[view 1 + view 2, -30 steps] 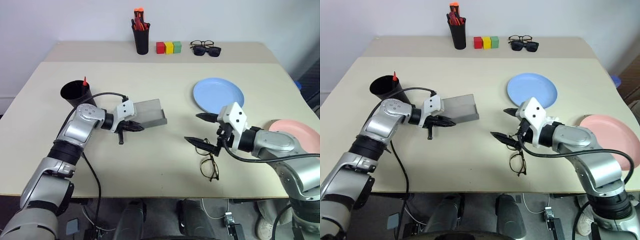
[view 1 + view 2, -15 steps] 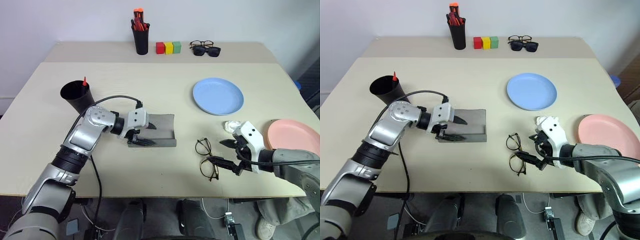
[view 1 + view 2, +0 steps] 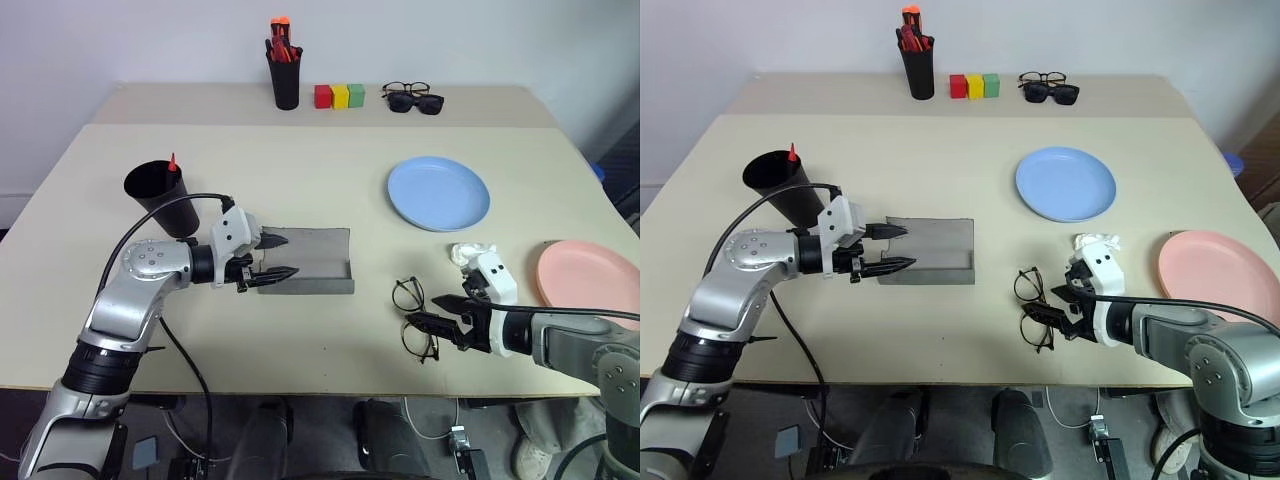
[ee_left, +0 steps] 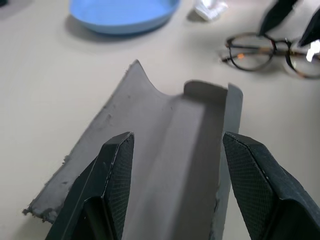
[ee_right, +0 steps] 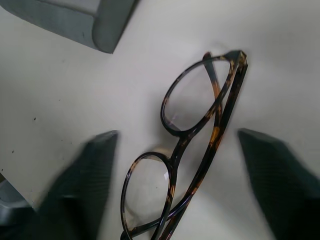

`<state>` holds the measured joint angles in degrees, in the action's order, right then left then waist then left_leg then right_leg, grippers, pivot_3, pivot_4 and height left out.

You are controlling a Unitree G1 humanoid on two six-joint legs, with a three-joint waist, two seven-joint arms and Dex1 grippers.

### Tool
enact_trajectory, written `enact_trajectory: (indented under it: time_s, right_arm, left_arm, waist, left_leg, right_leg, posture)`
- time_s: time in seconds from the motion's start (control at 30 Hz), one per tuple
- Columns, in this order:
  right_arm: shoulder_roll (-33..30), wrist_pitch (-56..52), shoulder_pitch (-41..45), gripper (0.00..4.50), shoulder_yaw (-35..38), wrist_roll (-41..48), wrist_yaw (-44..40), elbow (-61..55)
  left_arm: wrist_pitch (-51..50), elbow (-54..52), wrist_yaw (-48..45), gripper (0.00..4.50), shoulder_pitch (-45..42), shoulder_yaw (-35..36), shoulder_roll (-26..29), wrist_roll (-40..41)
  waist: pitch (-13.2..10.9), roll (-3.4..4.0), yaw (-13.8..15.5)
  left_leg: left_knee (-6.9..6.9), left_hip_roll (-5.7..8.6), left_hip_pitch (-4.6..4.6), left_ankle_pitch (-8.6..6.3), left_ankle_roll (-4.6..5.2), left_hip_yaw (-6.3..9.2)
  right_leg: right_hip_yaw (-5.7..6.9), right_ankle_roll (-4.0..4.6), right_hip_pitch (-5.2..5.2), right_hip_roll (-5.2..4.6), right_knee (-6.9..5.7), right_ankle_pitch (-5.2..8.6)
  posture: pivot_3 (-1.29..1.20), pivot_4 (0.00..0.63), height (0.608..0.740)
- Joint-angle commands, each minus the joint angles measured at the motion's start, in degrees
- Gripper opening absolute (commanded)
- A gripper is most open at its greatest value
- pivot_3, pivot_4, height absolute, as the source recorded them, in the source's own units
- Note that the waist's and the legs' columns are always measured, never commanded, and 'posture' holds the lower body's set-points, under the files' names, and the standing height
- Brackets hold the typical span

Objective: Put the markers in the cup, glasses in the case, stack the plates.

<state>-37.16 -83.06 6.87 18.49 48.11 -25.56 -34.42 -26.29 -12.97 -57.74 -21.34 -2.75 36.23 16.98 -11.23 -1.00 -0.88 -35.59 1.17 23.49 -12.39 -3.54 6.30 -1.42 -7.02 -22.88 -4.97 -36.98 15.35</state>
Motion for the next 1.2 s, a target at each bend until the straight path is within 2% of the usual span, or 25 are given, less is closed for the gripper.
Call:
enact_trajectory:
  time_s: [0.03,0.13,0.33,0.43,0.53,0.63,0.7,0.77,0.87,1.0,1.2]
  right_arm:
    - [-0.14,-1.66,1.11,1.47,1.00,1.19,0.55,-0.14]
    - [-0.71,-2.44,1.81,0.03,1.23,1.37,0.54,0.12]
    - [-2.62,-1.42,3.07,0.03,-0.35,0.36,0.23,-0.09]
    - [-8.96,4.21,5.39,0.03,-4.58,-1.10,-3.64,-4.39]
    - [-12.48,10.74,13.15,0.03,-8.63,-0.35,-9.16,-7.39]
    - [-9.73,20.38,28.78,0.03,-23.18,-8.93,-12.68,-1.81]
    - [-5.29,26.14,35.60,0.03,-32.15,-15.27,-14.28,5.74]
    - [-1.41,33.80,40.48,0.03,-40.81,-22.41,-17.62,13.89]
    - [2.71,44.12,43.85,0.03,-48.51,-29.81,-23.88,25.68]
    - [5.39,52.76,46.01,0.03,-52.38,-36.22,-29.64,36.57]
    - [8.14,55.06,46.20,0.03,-51.64,-39.71,-32.77,40.31]
  left_arm:
    - [-2.55,-4.05,2.75,2.88,2.07,2.87,0.23,2.36]
    - [-4.42,-6.08,4.16,2.88,3.56,4.25,0.27,4.12]
    - [-5.51,-6.48,7.22,2.88,5.28,6.50,1.00,4.73]
    - [-6.26,-6.14,9.77,2.88,6.42,10.06,1.40,5.46]
    - [-7.38,-6.56,11.43,2.88,8.68,14.69,2.13,7.37]
    - [-7.47,-7.91,11.25,2.88,14.97,18.70,4.23,7.49]
    - [-7.09,-8.63,11.15,2.88,18.32,19.74,5.32,7.35]
    - [-7.60,-9.59,11.41,2.88,20.79,21.14,5.87,8.21]
    - [-8.11,-11.75,12.47,2.88,23.11,22.83,6.26,8.74]
    - [-9.38,-15.07,13.96,2.88,25.07,24.27,5.87,9.99]
    - [-10.04,-16.68,15.93,2.88,25.55,24.63,5.50,11.33]
  waist:
    - [0.00,0.00,-0.11]
    - [0.00,0.00,0.03]
    - [0.00,0.00,0.08]
    - [-0.01,0.03,-0.08]
    - [-0.03,0.06,-0.49]
    - [-0.04,0.06,-1.94]
    - [0.00,-0.01,-2.04]
    - [0.02,-0.04,-1.69]
    - [0.01,-0.09,-0.94]
    - [-0.01,-0.07,-0.27]
    - [-0.01,-0.06,-0.33]
  left_leg:
    - [0.00,0.00,-0.01,0.00,0.00,-0.01]
    - [0.00,-0.01,-0.01,0.00,0.00,0.00]
    - [0.00,-0.01,-0.01,0.00,0.00,-0.01]
    - [-0.02,-0.01,-0.01,0.00,0.00,-0.03]
    - [0.03,-0.05,-0.01,0.00,0.00,-0.06]
    - [0.12,-0.13,-0.05,0.00,0.00,-0.06]
    - [0.28,-0.15,-0.14,0.01,-0.01,-0.08]
    - [0.33,-0.18,-0.14,0.01,-0.01,-0.02]
    - [0.33,-0.11,0.03,0.02,-0.04,0.02]
    - [0.37,0.02,0.08,0.02,-0.05,-0.03]
    - [0.43,-0.02,0.03,0.02,-0.06,0.00]
  right_leg:
    - [-0.01,0.00,0.00,0.00,-0.01,0.00]
    - [0.00,0.00,0.00,0.02,-0.01,0.00]
    - [0.00,0.01,0.01,0.01,0.01,0.01]
    - [-0.01,0.02,-0.01,0.00,0.02,0.01]
    - [-0.01,0.05,-0.08,0.02,0.01,0.03]
    - [-0.01,0.12,-0.09,0.10,0.01,0.07]
    - [-0.02,0.20,-0.11,0.10,0.02,0.10]
    - [0.00,0.27,-0.15,0.15,0.01,0.13]
    - [0.04,0.24,-0.29,0.06,-0.01,0.11]
    - [0.03,0.21,-0.32,-0.09,0.02,0.10]
    - [0.04,0.23,-0.37,-0.02,-0.07,0.11]
  posture:
    - [0.00,0.150,0.740]
    - [0.00,0.150,0.740]
    - [0.00,0.150,0.740]
    - [0.00,0.150,0.740]
    - [0.00,0.150,0.740]
    - [0.00,0.150,0.740]
    - [0.00,0.150,0.740]
    - [0.00,0.150,0.740]
    - [0.00,0.150,0.740]
    - [0.00,0.150,0.740]
    - [0.00,0.150,0.740]
